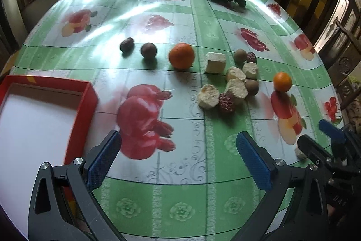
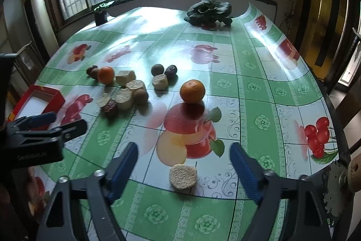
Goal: Organize fruits
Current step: 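Move both tools toward the spilled fruits on the tablecloth, then grasp a round rice cake with the left tool while the right tool grasps a red date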
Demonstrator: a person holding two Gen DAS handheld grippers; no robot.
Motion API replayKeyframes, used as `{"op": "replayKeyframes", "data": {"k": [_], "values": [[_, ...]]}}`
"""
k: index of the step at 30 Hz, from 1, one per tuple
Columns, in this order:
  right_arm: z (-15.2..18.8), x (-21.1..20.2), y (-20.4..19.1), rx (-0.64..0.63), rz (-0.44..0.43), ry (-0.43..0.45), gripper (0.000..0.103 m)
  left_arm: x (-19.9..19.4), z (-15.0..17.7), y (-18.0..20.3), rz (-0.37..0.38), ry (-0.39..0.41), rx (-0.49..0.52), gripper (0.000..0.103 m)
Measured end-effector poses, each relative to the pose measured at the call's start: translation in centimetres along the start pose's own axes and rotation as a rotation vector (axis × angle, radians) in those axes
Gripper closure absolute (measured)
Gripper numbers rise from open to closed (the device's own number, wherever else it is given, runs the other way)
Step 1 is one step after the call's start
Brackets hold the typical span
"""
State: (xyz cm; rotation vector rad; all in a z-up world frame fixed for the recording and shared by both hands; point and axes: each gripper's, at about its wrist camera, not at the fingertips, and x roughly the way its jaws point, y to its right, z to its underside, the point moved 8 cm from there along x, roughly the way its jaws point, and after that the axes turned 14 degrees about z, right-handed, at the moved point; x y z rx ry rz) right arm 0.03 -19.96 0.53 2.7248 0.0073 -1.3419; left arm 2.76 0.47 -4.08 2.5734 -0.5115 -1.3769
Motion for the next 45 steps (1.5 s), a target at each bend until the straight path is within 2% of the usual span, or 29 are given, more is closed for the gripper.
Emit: {"op": "replayKeyframes", "data": {"k": [2,6,13,22,27,29,38,45], "values": [[0.1,-0.2,0.0,0.004,-0.022,-0.004,0.034,0.3,-0.7,0.2,0.005,0.004,0.007,0.001],[0.2,-0.2,0.0,0.004,-0.033,-0.006,0.035,1.0,-1.5,-0.1,-0.067,-0.015,0.064,0.005],[0.0,0.6,0.4,0.05,-0.073,-0.031,0.035,2.6,-2.0,-0.1,-0.148,-0.054,0.125,0.005],[0.3,1.0,-0.2,0.029,-0.096,-0.041,0.035,4.3,-2.6,0.7,-0.132,-0.09,0.154,0.005],[0.2,1.0,-0.5,0.023,-0.115,-0.034,0.035,4.3,-3.0,0.3,-0.082,-0.086,0.114,0.027],[0.3,1.0,-0.7,0.016,-0.122,-0.035,0.035,4.3,-3.2,0.4,-0.07,-0.087,0.124,0.031],[0.1,1.1,-0.8,0.017,-0.129,-0.041,0.035,3.6,-3.4,-0.8,-0.064,-0.071,0.088,0.031],[0.2,1.2,-1.4,0.002,-0.133,-0.051,0.035,4.6,-3.5,0.5,-0.057,-0.088,0.109,0.031]]}}
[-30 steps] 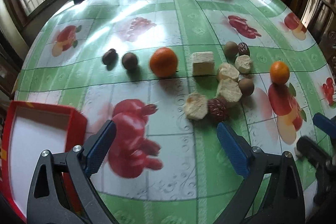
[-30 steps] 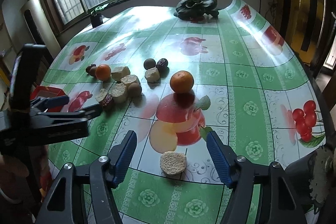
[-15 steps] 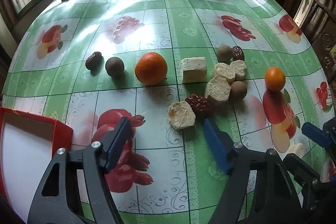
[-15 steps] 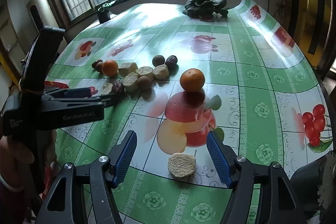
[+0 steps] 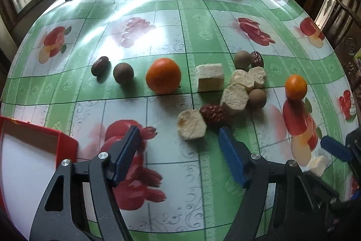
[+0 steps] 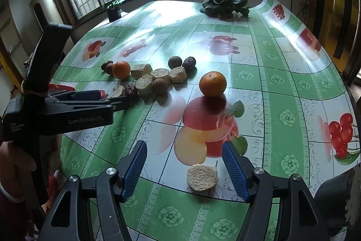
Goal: Organize fruits
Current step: 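Grasp a round rice cake with the left tool while the right tool grasps a red date, then carry the rice cake into the red tray and open the left tool while the right tool carries the date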
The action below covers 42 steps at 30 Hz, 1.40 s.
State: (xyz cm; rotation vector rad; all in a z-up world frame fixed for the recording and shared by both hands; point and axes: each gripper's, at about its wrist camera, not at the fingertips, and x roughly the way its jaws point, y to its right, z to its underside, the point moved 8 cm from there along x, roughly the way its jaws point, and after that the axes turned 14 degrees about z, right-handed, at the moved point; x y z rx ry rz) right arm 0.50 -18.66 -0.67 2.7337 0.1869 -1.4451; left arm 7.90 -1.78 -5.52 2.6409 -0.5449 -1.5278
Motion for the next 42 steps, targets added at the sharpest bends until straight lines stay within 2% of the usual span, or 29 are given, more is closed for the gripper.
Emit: {"op": "replayKeyframes", "data": {"k": [1,2,3,4,5,6,8,9,17,24,33,36,38,42], "values": [[0.0,0.0,-0.1,-0.001,-0.001,0.0,0.035,0.1,-0.2,-0.1,0.0,0.002,-0.004,0.031],[0.0,0.0,-0.1,-0.002,-0.002,0.001,0.035,0.1,-0.3,-0.1,-0.002,0.004,-0.002,0.035],[0.0,0.0,-0.2,-0.004,-0.004,0.001,0.035,0.0,-0.4,-0.3,-0.007,0.011,0.0,0.051],[0.0,-0.1,-0.3,-0.009,-0.006,0.003,0.035,-0.2,-0.5,-0.4,-0.007,0.02,-0.003,0.061],[0.0,-0.1,-0.4,-0.014,-0.007,0.004,0.035,-0.3,-0.6,-0.6,-0.004,0.021,-0.009,0.078],[0.0,-0.1,-0.5,-0.019,-0.008,0.004,0.036,-0.5,-0.5,-0.8,0.001,0.019,-0.017,0.08],[0.0,0.0,-0.8,-0.023,-0.015,0.001,0.044,-0.7,-0.2,-1.2,0.006,0.019,-0.02,0.08],[0.0,0.1,-1.0,-0.025,-0.025,-0.004,0.045,-0.9,-0.1,-1.3,-0.001,0.021,-0.02,0.08],[-0.8,0.2,-4.4,-0.054,-0.129,-0.009,0.046,-4.2,1.6,-2.6,0.0,0.067,-0.076,0.08],[-2.1,1.9,-9.2,-0.097,-0.206,-0.052,0.049,-8.4,2.9,-4.2,-0.035,0.121,-0.099,0.08],[-5.7,5.5,-12.1,-0.161,-0.071,-0.028,0.062,-11.8,4.3,-8.3,-0.049,0.156,-0.166,0.08],[-6.6,6.4,-12.2,-0.182,-0.024,-0.015,0.073,-12.0,4.7,-9.4,-0.051,0.159,-0.191,0.08],[-6.7,6.5,-12.1,-0.202,0.005,-0.01,0.085,-12.1,4.9,-9.8,-0.048,0.16,-0.202,0.08],[-6.2,5.9,-11.1,-0.166,-0.034,-0.034,0.085,-12.3,5.3,-10.4,-0.045,0.16,-0.219,0.08]]}}
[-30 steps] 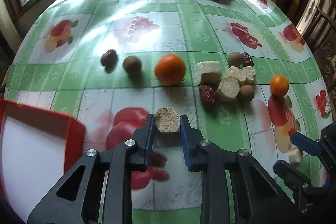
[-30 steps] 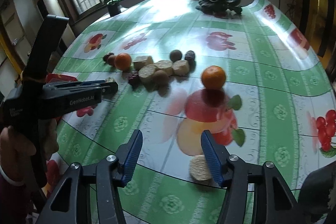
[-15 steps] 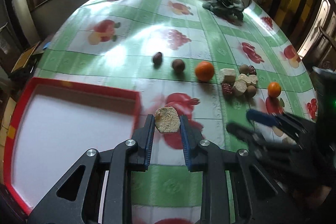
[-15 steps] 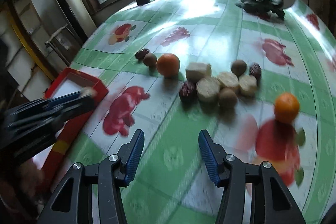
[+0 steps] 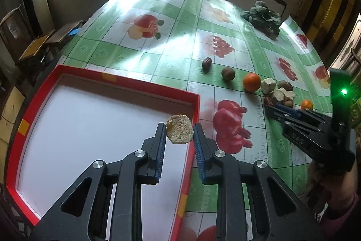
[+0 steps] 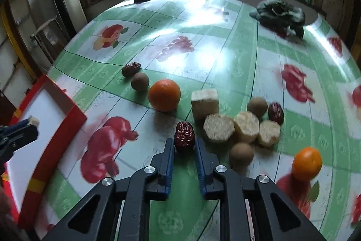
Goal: Organize fruits
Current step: 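Carry the rice cake into the red tray and open the left tool while the right tool carries the date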
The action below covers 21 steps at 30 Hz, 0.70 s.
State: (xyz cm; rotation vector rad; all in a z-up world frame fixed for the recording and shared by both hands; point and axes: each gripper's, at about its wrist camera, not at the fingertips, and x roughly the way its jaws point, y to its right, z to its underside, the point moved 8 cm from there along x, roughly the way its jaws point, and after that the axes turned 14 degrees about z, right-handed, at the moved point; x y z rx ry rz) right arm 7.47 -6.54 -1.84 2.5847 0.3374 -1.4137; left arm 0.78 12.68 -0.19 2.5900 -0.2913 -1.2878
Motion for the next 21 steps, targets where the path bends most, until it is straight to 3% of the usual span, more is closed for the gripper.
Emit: {"op": "replayKeyframes", "data": {"k": [12,21], "values": [[3.6,-5.2,-0.8,0.041,-0.098,0.032,0.085,-1.7,1.0,-2.0,-0.02,0.008,-0.04,0.08],[4.2,-8.2,-5.2,0.024,-0.208,0.056,0.085,-3.7,2.1,-3.9,-0.066,0.021,-0.052,0.08]]}}
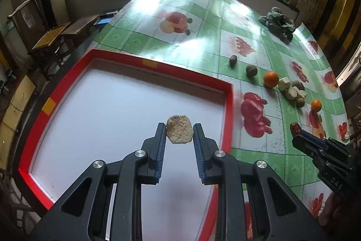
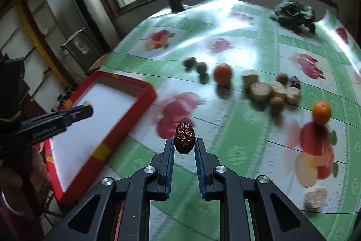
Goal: Organize fruits
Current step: 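Carry the rice cake into the red tray and open the left tool while the right tool carries the date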
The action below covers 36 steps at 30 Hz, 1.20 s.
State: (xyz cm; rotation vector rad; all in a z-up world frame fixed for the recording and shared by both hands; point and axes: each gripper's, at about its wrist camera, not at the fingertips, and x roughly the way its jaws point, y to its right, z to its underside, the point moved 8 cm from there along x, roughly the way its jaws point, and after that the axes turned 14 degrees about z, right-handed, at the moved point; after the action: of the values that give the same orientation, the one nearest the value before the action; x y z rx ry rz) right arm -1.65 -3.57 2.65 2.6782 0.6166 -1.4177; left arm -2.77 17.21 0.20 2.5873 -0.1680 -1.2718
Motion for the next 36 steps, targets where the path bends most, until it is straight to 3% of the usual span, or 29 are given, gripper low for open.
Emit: {"op": "replayKeyframes", "data": {"k": [8,16,36], "values": [[-1.4,0.1,-5.6,-0.062,-0.069,0.01,0.085,-1.5,-1.0,-2.0,-0.037,0.017,0.006,0.08],[-3.0,1.3,-9.4,-0.111,-0.083,0.01,0.085,0.0,-2.0,-4.0,-0.044,-0.009,-0.013,0.08],[-5.4,8.7,-12.8,-0.188,-0.035,-0.077,0.085,5.2,-3.1,-7.6,-0.105,-0.082,-0.073,0.08]]}}
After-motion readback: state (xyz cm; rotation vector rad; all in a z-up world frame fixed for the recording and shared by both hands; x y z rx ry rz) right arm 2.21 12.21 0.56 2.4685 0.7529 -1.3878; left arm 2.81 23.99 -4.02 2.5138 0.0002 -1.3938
